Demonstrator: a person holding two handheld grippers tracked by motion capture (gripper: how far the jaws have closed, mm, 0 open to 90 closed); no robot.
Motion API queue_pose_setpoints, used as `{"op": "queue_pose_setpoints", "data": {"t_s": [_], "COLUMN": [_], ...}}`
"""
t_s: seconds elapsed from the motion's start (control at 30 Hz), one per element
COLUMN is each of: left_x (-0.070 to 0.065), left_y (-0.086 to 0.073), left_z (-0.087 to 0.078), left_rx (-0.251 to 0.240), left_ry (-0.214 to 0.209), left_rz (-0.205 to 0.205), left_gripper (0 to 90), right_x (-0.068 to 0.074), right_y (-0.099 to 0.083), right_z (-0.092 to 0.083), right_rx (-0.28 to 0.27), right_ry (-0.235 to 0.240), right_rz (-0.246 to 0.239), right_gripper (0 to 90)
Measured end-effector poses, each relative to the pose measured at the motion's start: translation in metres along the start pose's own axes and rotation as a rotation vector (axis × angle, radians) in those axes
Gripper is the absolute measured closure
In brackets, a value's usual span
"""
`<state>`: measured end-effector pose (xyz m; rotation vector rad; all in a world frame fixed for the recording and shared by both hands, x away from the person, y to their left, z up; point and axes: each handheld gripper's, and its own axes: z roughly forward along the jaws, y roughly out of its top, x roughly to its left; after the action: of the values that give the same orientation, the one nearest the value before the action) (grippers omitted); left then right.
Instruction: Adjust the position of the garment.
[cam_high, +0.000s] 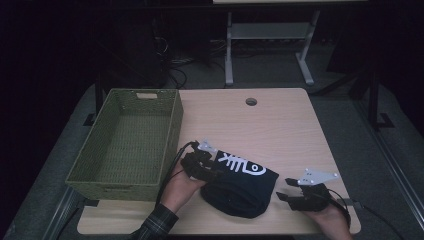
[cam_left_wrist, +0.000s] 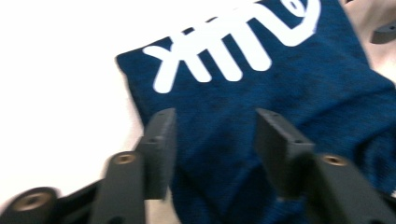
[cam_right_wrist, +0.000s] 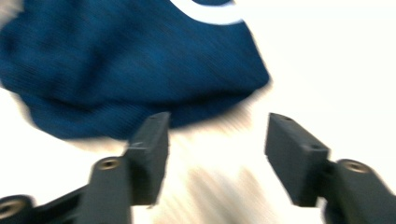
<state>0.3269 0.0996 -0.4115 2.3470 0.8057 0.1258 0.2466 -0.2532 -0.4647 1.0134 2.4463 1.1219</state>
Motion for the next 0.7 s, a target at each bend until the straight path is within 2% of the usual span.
{"op": "queue_pose_setpoints", "data": {"t_s": [0.13, 0.27, 0.37, 0.7], "left_x": [0.007, 0.012, 0.014, 0.016], "left_y": [-0.002, -0.005, -0.007, -0.012], "left_z": [0.007, 0.015, 0.020, 0.037], "left_rx": [0.009, 0.026, 0.035, 0.082], "left_ry": [-0.009, -0.027, -0.039, -0.062], "left_rz": [-0.026, -0.043, -0.059, -0.062], "left_gripper": [29.4, 25.5, 20.8, 18.3], "right_x": [-0.010, -0.011, -0.011, -0.011], "right_y": [-0.007, -0.007, -0.008, -0.008], "right_z": [0.010, 0.013, 0.016, 0.017], "right_rx": [0.060, 0.065, 0.045, 0.050], "right_ry": [-0.067, -0.083, -0.090, -0.090], "right_rz": [0.060, 0.068, 0.076, 0.077], "right_gripper": [13.7, 9.7, 5.2, 4.3]}}
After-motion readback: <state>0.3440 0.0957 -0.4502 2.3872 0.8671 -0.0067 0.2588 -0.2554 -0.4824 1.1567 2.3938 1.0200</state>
